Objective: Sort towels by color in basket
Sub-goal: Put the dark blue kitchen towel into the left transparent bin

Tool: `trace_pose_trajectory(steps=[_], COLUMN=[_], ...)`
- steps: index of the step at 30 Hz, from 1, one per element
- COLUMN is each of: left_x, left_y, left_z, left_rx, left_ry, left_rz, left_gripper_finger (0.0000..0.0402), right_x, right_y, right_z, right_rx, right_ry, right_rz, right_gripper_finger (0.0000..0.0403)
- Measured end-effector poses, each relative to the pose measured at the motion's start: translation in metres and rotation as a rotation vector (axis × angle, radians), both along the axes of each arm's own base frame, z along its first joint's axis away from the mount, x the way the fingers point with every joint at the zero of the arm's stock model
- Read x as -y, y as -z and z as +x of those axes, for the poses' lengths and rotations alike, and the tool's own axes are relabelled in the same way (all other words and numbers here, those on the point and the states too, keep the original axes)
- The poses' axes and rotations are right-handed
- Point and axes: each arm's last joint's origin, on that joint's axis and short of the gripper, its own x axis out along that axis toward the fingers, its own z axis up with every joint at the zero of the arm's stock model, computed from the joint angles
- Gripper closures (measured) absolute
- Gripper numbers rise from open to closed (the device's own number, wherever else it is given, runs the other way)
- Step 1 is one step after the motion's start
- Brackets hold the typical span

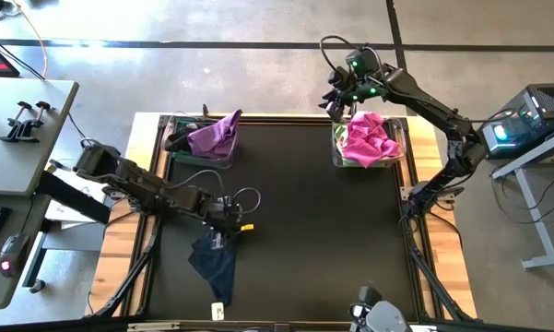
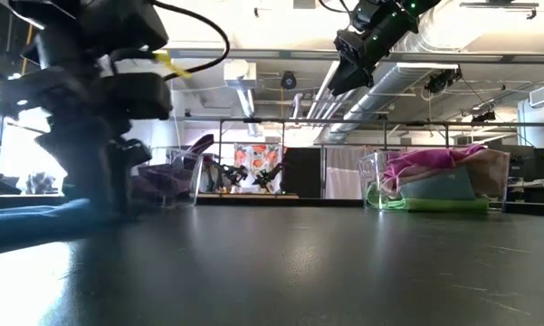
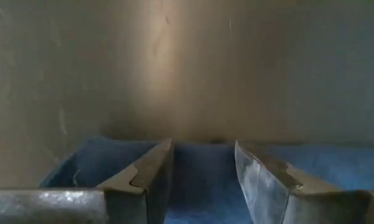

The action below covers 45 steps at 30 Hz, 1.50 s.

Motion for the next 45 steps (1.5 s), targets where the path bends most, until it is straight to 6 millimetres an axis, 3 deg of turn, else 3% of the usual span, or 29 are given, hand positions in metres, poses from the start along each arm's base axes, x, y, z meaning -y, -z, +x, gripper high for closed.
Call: trace_pose_trajectory(steps=[9,17,22,25,30,39,42,45], left_x=[0.012,0.011,0.017,0.027,0.039,0.031,0.026,0.021], left_y=[-0.001,-0.032,-0.057,-0.060,-0.041,0.000,0.008,0.010], left_z=[-0.010,-0.001,0.003,-0.002,-0.014,-0.024,-0.025,-0.026], left_rx=[-0.087,-0.187,-0.138,-0.121,-0.186,-0.303,-0.312,-0.315], left_ry=[0.125,0.074,-0.049,-0.038,0.004,-0.207,-0.336,-0.444], left_rz=[0.085,0.109,0.019,0.014,0.056,0.034,-0.008,-0.013], left_gripper_finger=[0.0241,0.0246,0.0265,0.0264,0.0251,0.0237,0.0259,0.0308], right_x=[0.000,0.000,0.000,0.000,0.000,0.000,0.000,0.000], right_y=[0.001,0.001,0.001,0.001,0.001,0.001,0.001,0.001], right_z=[0.000,0.000,0.000,0.000,0.000,0.000,0.000,0.000], right_rx=[-0.004,-0.004,-0.004,-0.004,-0.003,-0.009,-0.008,-0.008], right_ry=[0.006,0.006,0.005,0.005,0.005,-0.013,-0.015,-0.015], right_rz=[0.013,0.012,0.012,0.011,0.012,-0.006,-0.005,-0.005], right_gripper_finger=[0.0241,0.0241,0.0241,0.0241,0.0241,0.0241,0.0241,0.0241])
